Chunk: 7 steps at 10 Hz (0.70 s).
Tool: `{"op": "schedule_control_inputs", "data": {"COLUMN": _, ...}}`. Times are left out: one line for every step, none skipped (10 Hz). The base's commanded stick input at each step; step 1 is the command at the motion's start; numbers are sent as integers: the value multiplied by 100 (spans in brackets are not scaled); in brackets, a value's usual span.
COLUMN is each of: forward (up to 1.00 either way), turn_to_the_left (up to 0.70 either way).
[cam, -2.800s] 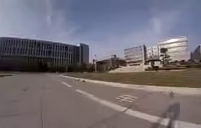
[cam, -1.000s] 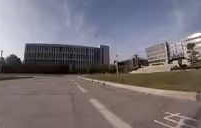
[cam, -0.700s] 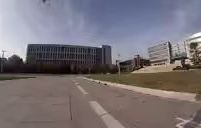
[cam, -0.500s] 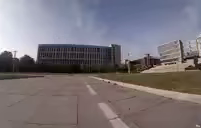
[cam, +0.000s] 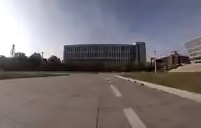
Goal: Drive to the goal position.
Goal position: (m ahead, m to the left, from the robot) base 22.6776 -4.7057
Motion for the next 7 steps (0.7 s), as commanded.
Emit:
{"op": "schedule_control_inputs", "data": {"forward": 70, "turn_to_the_left": 0}}
{"op": "schedule_control_inputs", "data": {"forward": 70, "turn_to_the_left": 0}}
{"op": "schedule_control_inputs", "data": {"forward": 70, "turn_to_the_left": 0}}
{"op": "schedule_control_inputs", "data": {"forward": 70, "turn_to_the_left": 0}}
{"op": "schedule_control_inputs", "data": {"forward": 70, "turn_to_the_left": 0}}
{"op": "schedule_control_inputs", "data": {"forward": 70, "turn_to_the_left": 0}}
{"op": "schedule_control_inputs", "data": {"forward": 70, "turn_to_the_left": 0}}
